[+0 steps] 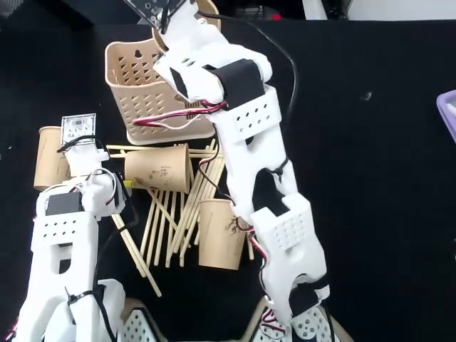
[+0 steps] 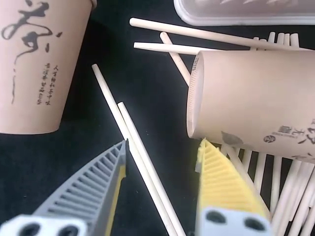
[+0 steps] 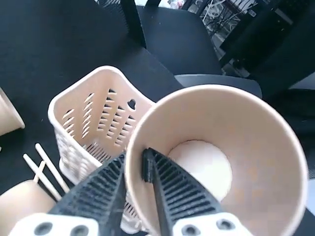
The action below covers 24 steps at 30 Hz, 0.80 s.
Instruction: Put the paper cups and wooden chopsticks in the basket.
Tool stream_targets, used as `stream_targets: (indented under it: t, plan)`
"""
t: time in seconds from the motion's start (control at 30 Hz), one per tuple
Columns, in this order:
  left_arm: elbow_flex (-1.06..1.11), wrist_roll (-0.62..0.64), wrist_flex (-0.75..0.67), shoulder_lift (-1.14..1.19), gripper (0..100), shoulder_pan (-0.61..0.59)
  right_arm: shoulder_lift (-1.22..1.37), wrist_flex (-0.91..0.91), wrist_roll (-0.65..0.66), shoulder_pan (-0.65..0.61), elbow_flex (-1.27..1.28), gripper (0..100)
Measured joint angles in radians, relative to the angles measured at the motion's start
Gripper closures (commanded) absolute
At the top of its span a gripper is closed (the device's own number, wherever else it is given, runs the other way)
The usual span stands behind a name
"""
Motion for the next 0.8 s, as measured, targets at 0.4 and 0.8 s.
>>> stream_targets:
  t: [0.4, 0.8]
  plan:
    - [0.0, 0.0, 0.0, 0.0, 77, 0.0, 0.002, -0.015, -0.002, -0.014, 0.0, 98.8]
    - [0.0, 0.0, 0.006, 0.0, 77, 0.0, 0.018, -0.003, -0.002, -0.014, 0.0, 98.7]
